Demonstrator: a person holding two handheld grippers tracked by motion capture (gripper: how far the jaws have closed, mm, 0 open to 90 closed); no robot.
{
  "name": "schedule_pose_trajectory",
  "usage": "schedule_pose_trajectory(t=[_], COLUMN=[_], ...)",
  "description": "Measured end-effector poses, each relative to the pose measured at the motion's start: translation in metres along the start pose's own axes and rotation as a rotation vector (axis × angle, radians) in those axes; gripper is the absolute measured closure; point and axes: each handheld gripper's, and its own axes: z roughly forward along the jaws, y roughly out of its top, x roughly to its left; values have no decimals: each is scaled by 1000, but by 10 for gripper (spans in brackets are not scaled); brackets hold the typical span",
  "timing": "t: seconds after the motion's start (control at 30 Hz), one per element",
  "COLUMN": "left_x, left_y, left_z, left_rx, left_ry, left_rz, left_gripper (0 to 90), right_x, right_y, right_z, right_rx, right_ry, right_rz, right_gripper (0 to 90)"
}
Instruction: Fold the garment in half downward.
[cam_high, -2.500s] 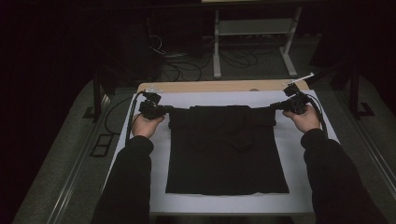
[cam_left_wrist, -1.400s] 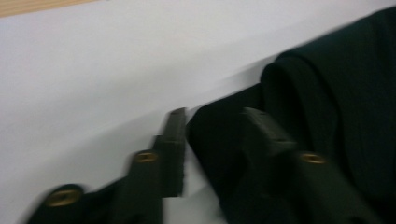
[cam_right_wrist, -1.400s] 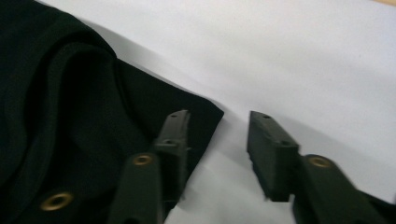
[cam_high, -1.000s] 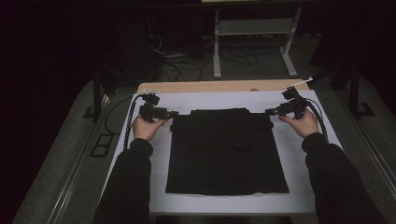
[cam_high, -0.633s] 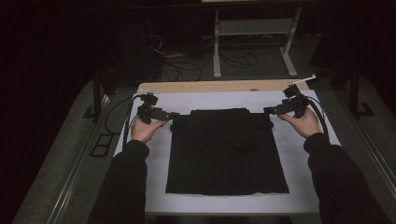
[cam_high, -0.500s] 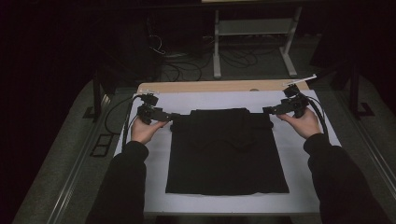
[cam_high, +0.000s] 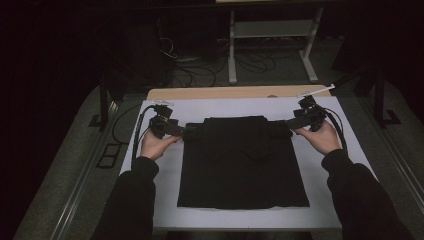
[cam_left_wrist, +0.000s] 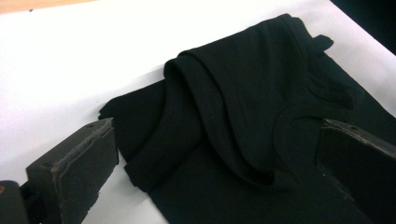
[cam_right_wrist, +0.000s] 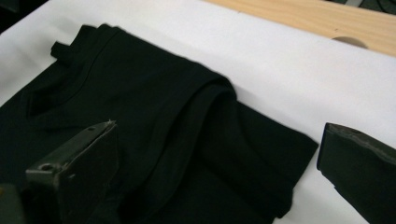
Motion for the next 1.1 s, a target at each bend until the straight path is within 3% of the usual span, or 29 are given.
schedule_pose_trajectory(t=[0.4, 0.9, 1.1], left_x=[-14, -23, -27], left_y=[-5, -17, -23], left_z=[4, 9, 12], left_rx=[-8, -2, 3], left_ry=[-35, -84, -92], left_rz=[32, 52, 61], left_gripper=[0, 0, 0], right_x=[20, 29, 31], right_y=[-8, -27, -34], right_z=[7, 19, 22], right_rx=[24, 46, 44], right_ry=[57, 111, 155], right_rz=[-36, -38, -41], right_gripper=[0, 0, 0])
